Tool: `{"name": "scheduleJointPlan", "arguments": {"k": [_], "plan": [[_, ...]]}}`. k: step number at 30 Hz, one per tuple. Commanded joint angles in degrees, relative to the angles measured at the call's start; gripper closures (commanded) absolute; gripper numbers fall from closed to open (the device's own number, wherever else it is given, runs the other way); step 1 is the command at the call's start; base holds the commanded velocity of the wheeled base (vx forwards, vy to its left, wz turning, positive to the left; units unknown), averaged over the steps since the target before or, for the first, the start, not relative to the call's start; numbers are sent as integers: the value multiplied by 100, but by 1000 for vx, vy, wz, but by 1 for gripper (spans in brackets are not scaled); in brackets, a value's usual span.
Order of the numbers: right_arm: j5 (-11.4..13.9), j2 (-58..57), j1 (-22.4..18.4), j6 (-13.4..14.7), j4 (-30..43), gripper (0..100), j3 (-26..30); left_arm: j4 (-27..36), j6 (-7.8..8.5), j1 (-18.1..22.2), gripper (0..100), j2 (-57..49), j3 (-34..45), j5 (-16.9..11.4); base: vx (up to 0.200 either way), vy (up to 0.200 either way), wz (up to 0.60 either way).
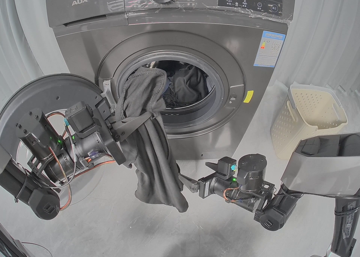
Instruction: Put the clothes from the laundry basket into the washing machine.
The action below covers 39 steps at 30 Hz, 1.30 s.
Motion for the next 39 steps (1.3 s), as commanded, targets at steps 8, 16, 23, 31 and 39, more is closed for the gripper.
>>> {"name": "scheduleJointPlan", "arguments": {"k": [8, 16, 23, 31, 39], "plan": [[-50, 115, 65, 19, 14, 0, -192, -1, -1, -1, 100, -18, 1, 1, 0, 0, 0], [-50, 150, 144, 19, 14, 0, -262, -1, -1, -1, 100, -9, 1, 1, 0, 0, 0], [-94, 353, 47, -25, 181, 0, -640, -1, -1, -1, 100, -18, 1, 1, 0, 0, 0], [-121, 168, 65, -7, 189, 0, -649, -1, -1, -1, 100, 0, 1, 1, 0, 0, 0], [-138, 168, 126, -7, 198, 0, -693, -1, 7, -1, 100, 0, 9, 1, 0, 0, 0]]}}
